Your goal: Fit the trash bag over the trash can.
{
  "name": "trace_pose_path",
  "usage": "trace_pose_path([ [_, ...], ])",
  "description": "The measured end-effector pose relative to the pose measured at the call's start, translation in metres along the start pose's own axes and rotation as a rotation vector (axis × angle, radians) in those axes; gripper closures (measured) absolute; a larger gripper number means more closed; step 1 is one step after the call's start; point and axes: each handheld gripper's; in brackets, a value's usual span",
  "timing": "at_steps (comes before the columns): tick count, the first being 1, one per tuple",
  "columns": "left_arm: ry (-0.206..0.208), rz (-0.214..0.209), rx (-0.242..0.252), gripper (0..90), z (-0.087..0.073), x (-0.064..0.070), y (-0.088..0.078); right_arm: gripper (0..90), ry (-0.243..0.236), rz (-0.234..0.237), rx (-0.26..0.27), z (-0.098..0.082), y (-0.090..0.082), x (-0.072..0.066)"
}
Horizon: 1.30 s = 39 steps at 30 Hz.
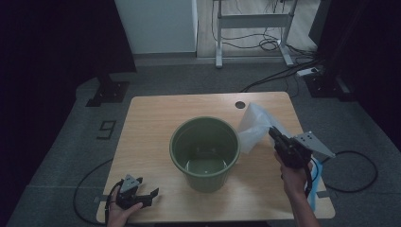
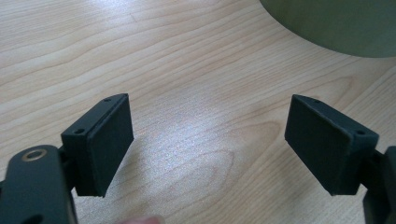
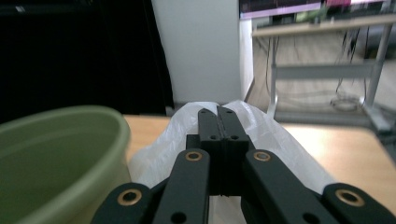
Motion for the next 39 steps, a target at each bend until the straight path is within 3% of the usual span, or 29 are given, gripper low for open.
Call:
trace_pose_path([
  [1, 0.0, 0.0, 0.0, 15.3, 0.0, 0.0, 0.0, 89.1, 0.0, 0.0, 0.0, 0.0, 0.0, 0.0],
  [3, 0.001, 0.001, -0.001, 15.3, 0.0, 0.0, 0.0, 89.0, -0.027, 0.001, 0.05, 0.018, -0.011, -0.008],
  [4, 0.001, 0.001, -0.001, 15.3, 0.0, 0.0, 0.0, 89.0, -0.027, 0.001, 0.05, 0.018, -0.011, -0.008],
  [9, 0.003, 0.0, -0.003, 15.3, 0.0, 0.0, 0.0, 89.1, -0.073, 0.007, 0.12, 0.053, -0.027, -0.02],
  [15, -0.001, -0.002, -0.003, 15.3, 0.0, -0.001, 0.0, 89.0, -0.109, 0.02, 0.162, 0.083, -0.04, -0.03],
  [20, -0.001, -0.005, -0.003, 15.3, 0.0, -0.001, 0.0, 89.0, -0.127, 0.03, 0.193, 0.097, -0.048, -0.04],
  [29, 0.0, -0.008, -0.006, 15.3, 0.0, -0.001, 0.0, 89.0, -0.169, 0.074, 0.213, 0.107, -0.053, -0.065],
  [35, 0.0, -0.011, -0.009, 15.3, 0.001, -0.001, 0.001, 89.0, -0.205, 0.103, 0.193, 0.102, -0.045, -0.082],
  [36, 0.0, -0.011, -0.011, 15.3, 0.001, -0.001, 0.001, 88.9, -0.236, 0.108, 0.171, 0.096, -0.039, -0.091],
  [39, 0.001, -0.012, -0.01, 15.3, 0.001, -0.001, 0.001, 89.0, -0.254, 0.132, 0.14, 0.084, -0.03, -0.102],
])
Point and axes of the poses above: each handheld gripper's, and its own axes: y roughly forward along the jaws, z roughly out of its top, x roughly to its right, and after that the axes turned 6 degrees about -x, right-handed
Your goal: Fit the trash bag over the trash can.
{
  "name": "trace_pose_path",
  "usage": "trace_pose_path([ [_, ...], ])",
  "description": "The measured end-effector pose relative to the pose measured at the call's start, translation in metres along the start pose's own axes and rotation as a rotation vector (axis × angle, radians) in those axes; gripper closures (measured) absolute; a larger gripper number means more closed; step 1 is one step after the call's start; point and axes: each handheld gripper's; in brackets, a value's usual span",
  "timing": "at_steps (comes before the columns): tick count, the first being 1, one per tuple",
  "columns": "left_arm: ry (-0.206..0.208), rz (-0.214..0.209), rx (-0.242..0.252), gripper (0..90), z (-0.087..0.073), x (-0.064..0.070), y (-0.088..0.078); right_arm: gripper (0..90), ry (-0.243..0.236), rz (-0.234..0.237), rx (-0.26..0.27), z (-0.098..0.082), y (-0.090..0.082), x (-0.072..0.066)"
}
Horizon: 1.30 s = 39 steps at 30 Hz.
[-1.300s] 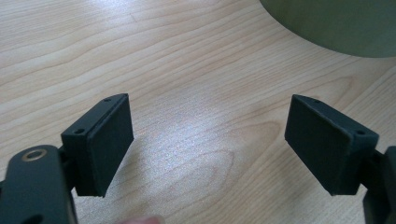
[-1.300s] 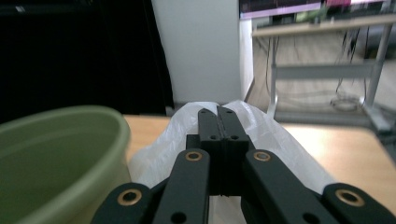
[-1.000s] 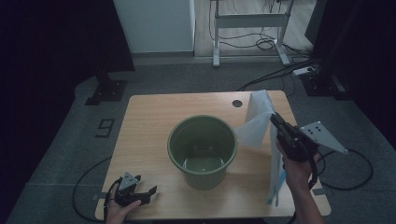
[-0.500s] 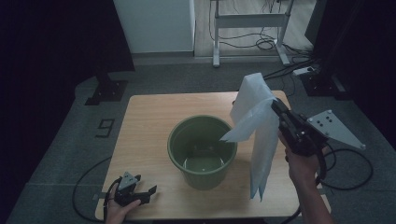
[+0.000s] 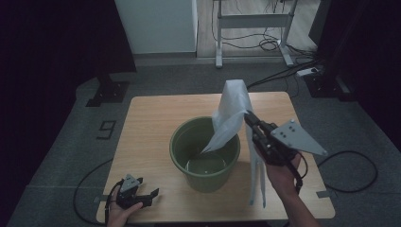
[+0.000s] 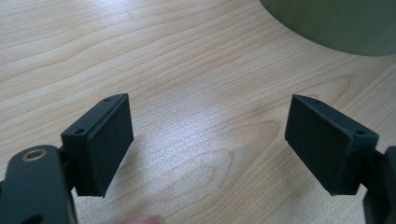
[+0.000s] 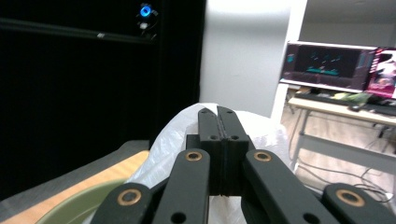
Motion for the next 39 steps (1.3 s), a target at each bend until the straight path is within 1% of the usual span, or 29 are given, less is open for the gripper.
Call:
trace_pose_path([
  [2, 0.0, -0.001, 0.0, 15.3, 0.0, 0.0, 0.0, 88.9, -0.004, 0.019, -0.012, -0.006, 0.004, -0.007],
  [5, -0.001, -0.003, 0.0, 15.3, 0.0, 0.0, 0.0, 88.9, -0.026, 0.025, -0.034, -0.015, 0.01, -0.017],
  [9, -0.004, -0.006, 0.0, 15.3, 0.0, -0.001, 0.0, 88.9, -0.029, 0.039, -0.063, -0.025, 0.017, -0.022],
  [11, -0.007, -0.007, 0.0, 15.3, 0.0, -0.001, 0.0, 88.8, -0.019, 0.064, -0.088, -0.035, 0.02, -0.025],
  [12, -0.007, -0.007, 0.0, 15.3, 0.0, -0.001, 0.0, 88.8, -0.019, 0.064, -0.088, -0.035, 0.02, -0.025],
  [13, -0.007, -0.007, 0.0, 15.3, 0.0, -0.001, 0.0, 88.8, -0.017, 0.08, -0.096, -0.042, 0.019, -0.029],
  [15, -0.008, -0.006, 0.001, 15.3, -0.001, -0.001, 0.0, 88.8, -0.011, 0.097, -0.1, -0.048, 0.015, -0.034],
  [17, -0.007, -0.006, -0.001, 15.3, -0.001, -0.001, 0.0, 88.8, -0.002, 0.106, -0.091, -0.052, 0.007, -0.035],
  [20, -0.007, -0.007, -0.004, 15.3, -0.001, -0.001, 0.0, 88.8, -0.007, 0.099, -0.062, -0.051, -0.007, -0.035],
  [21, -0.007, -0.007, -0.004, 15.3, -0.001, -0.001, 0.0, 88.8, -0.007, 0.099, -0.062, -0.051, -0.007, -0.035],
  [22, -0.006, -0.007, -0.005, 15.3, 0.0, -0.001, 0.0, 88.8, -0.006, 0.096, -0.051, -0.05, -0.011, -0.034],
  [23, -0.006, -0.007, -0.006, 15.3, 0.0, -0.001, 0.0, 88.8, -0.006, 0.092, -0.034, -0.047, -0.02, -0.032],
  [24, -0.006, -0.007, -0.006, 15.3, 0.0, -0.001, 0.0, 88.8, -0.006, 0.092, -0.034, -0.047, -0.02, -0.032],
  [26, -0.005, -0.007, -0.006, 15.3, 0.0, 0.0, 0.0, 88.8, -0.011, 0.086, -0.012, -0.042, -0.03, -0.03],
  [27, -0.005, -0.007, -0.006, 15.3, 0.0, 0.0, 0.0, 88.8, -0.011, 0.086, -0.012, -0.042, -0.03, -0.03],
  [29, -0.005, -0.008, -0.006, 15.3, 0.0, 0.0, 0.0, 88.8, -0.015, 0.076, 0.002, -0.039, -0.036, -0.028],
  [33, -0.005, -0.01, -0.007, 15.3, 0.0, 0.0, 0.0, 88.8, -0.006, 0.069, 0.01, -0.037, -0.039, -0.025],
  [35, -0.007, -0.01, -0.008, 15.3, 0.0, 0.0, 0.0, 88.8, -0.009, 0.071, 0.007, -0.038, -0.038, -0.026],
  [37, -0.007, -0.011, -0.009, 15.3, 0.0, 0.0, 0.001, 88.8, -0.02, 0.078, -0.012, -0.039, -0.033, -0.029],
  [39, -0.006, -0.009, -0.008, 15.3, 0.0, 0.0, 0.001, 88.8, -0.032, 0.076, -0.038, -0.044, -0.024, -0.032],
])
Point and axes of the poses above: each handheld gripper's, and its own axes: y roughly forward along the jaws, z roughly out of its top, x roughly to its right, and after that the axes turned 6 degrees about -x, right-handed
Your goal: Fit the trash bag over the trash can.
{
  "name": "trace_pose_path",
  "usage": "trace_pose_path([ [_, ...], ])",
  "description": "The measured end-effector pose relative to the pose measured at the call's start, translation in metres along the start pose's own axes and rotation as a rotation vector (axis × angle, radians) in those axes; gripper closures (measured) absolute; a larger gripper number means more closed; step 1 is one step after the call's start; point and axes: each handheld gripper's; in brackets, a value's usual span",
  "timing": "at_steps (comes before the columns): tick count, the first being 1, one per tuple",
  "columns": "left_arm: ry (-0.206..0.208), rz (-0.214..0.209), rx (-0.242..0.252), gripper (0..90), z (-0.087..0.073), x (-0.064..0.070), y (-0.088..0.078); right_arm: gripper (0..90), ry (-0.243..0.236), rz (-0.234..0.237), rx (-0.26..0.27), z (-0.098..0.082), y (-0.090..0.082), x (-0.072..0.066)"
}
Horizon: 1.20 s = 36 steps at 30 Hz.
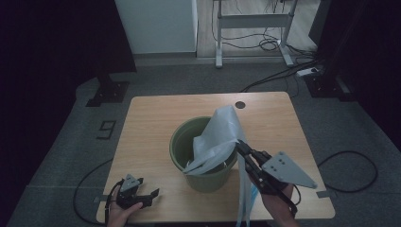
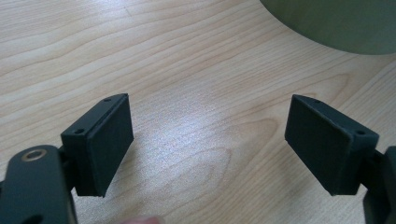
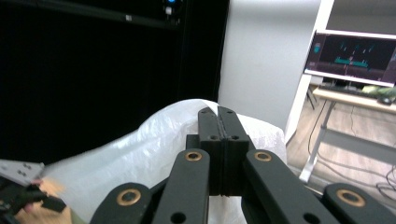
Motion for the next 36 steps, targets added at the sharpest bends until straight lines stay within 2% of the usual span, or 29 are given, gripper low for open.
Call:
trace_pose_path([
  [5, -0.001, -0.003, -0.001, 15.2, 0.0, -0.001, 0.0, 88.8, -0.006, -0.003, -0.066, -0.014, 0.028, -0.005],
  [6, -0.001, -0.003, -0.001, 15.2, 0.0, -0.001, 0.0, 88.8, -0.006, -0.003, -0.066, -0.014, 0.028, -0.005],
  [7, -0.003, -0.005, 0.0, 15.2, 0.0, -0.001, 0.0, 88.7, -0.011, 0.002, -0.092, -0.019, 0.037, -0.006],
  [11, -0.004, -0.004, 0.001, 15.2, -0.001, -0.002, -0.001, 88.7, -0.015, -0.015, -0.135, -0.026, 0.048, -0.003],
  [15, -0.004, -0.004, 0.001, 15.2, -0.001, -0.002, -0.001, 88.7, -0.023, -0.03, -0.159, -0.032, 0.05, 0.001],
  [19, -0.004, -0.005, -0.001, 15.3, -0.001, -0.001, -0.001, 88.7, -0.022, -0.06, -0.171, -0.038, 0.04, 0.013],
  [22, -0.006, -0.005, -0.001, 15.3, 0.0, -0.001, 0.0, 88.7, -0.014, -0.056, -0.172, -0.038, 0.036, 0.016],
  [24, -0.004, -0.003, -0.003, 15.3, 0.0, -0.001, 0.0, 88.7, -0.019, -0.031, -0.175, -0.038, 0.037, 0.013],
  [28, -0.002, -0.005, -0.001, 15.3, 0.0, 0.0, 0.0, 88.5, -0.042, 0.028, -0.204, -0.044, 0.049, -0.003],
  [29, -0.002, -0.005, -0.001, 15.2, 0.0, 0.0, 0.0, 88.5, -0.042, 0.028, -0.204, -0.044, 0.049, -0.003],
  [30, -0.004, -0.009, 0.0, 15.3, -0.001, -0.001, 0.0, 86.5, -0.048, 0.058, -0.226, -0.049, 0.054, -0.01],
  [32, -0.004, -0.01, 0.0, 15.3, -0.001, -0.001, 0.0, 85.0, -0.047, 0.061, -0.231, -0.051, 0.055, -0.012],
  [33, -0.003, -0.012, -0.001, 15.2, 0.0, -0.001, 0.0, 81.0, -0.021, 0.071, -0.225, -0.054, 0.054, -0.012],
  [34, -0.003, -0.012, -0.001, 15.2, 0.0, -0.001, 0.0, 81.0, -0.021, 0.071, -0.225, -0.054, 0.054, -0.012],
  [35, -0.003, -0.012, -0.002, 15.2, 0.0, -0.001, 0.0, 69.6, 0.027, 0.081, -0.207, -0.054, 0.049, -0.007],
  [36, -0.003, -0.011, -0.002, 15.2, 0.0, -0.001, 0.0, 63.6, 0.044, 0.08, -0.194, -0.054, 0.045, -0.005],
])
Point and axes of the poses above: each handheld gripper's, and its own axes: y roughly forward along the jaws, z roughly out of its top, x roughly to its right, and after that the axes turned 6 degrees about -x, right-handed
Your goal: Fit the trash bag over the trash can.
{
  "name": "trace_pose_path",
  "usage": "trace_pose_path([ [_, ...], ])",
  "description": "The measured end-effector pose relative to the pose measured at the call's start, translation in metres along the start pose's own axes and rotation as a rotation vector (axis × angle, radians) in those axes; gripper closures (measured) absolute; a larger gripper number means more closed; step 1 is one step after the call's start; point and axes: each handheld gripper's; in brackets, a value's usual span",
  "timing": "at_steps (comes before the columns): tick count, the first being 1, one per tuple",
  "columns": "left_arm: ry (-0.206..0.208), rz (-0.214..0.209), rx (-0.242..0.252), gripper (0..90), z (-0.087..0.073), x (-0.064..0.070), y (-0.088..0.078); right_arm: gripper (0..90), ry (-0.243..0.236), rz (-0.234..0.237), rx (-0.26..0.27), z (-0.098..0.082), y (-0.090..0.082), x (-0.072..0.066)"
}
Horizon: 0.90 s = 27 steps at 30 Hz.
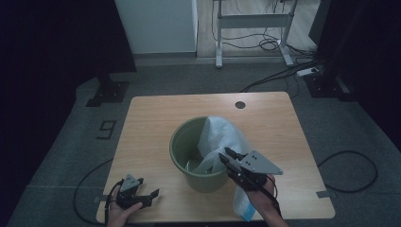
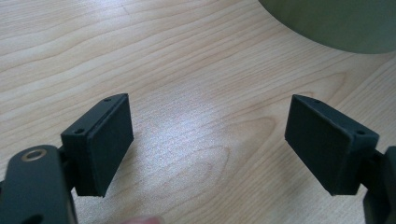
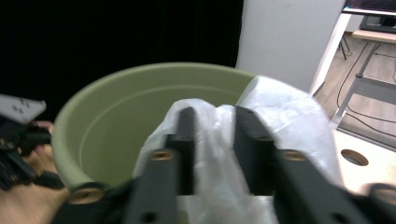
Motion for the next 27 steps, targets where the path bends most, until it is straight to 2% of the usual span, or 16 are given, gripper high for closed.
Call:
trace_pose_path([
  [4, -0.003, 0.001, -0.001, 15.2, 0.0, 0.0, 0.0, 48.8, 0.05, -0.036, 0.057, -0.002, -0.025, 0.005],
  [5, -0.003, 0.001, -0.001, 15.2, 0.0, 0.0, 0.0, 48.8, 0.05, -0.036, 0.057, -0.002, -0.025, 0.005],
  [7, -0.005, 0.003, 0.0, 15.3, 0.0, 0.0, 0.0, 43.5, 0.083, -0.054, 0.079, -0.01, -0.043, 0.007],
  [9, -0.004, 0.006, 0.001, 15.3, 0.0, 0.0, 0.0, 40.8, 0.103, -0.053, 0.073, -0.018, -0.052, 0.006],
  [12, -0.003, 0.006, 0.001, 15.3, 0.0, 0.0, 0.0, 36.6, 0.118, -0.078, 0.058, -0.034, -0.06, 0.003],
  [14, -0.002, 0.005, 0.0, 15.3, 0.0, 0.001, 0.0, 35.5, 0.121, -0.086, 0.049, -0.04, -0.061, 0.002],
  [15, -0.002, 0.003, 0.0, 15.2, 0.001, 0.001, 0.001, 33.7, 0.122, -0.115, 0.03, -0.05, -0.06, 0.001],
  [18, 0.0, 0.004, -0.001, 15.3, 0.001, 0.002, 0.001, 32.5, 0.138, -0.142, 0.018, -0.063, -0.057, 0.001],
  [22, -0.003, 0.001, -0.001, 15.3, 0.001, 0.001, 0.001, 32.5, 0.145, -0.154, -0.006, -0.074, -0.051, 0.002],
  [25, 0.0, 0.003, 0.0, 15.3, 0.001, 0.001, 0.001, 33.7, 0.17, -0.159, -0.053, -0.088, -0.04, 0.003],
  [27, 0.0, 0.003, 0.0, 15.2, 0.001, 0.001, 0.001, 34.1, 0.179, -0.16, -0.064, -0.092, -0.038, 0.003],
])
Point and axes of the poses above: each handheld gripper's, and its own axes: y roughly forward along the jaws, z roughly out of its top, x roughly to its right, and after that the axes turned 6 degrees about -x, right-handed
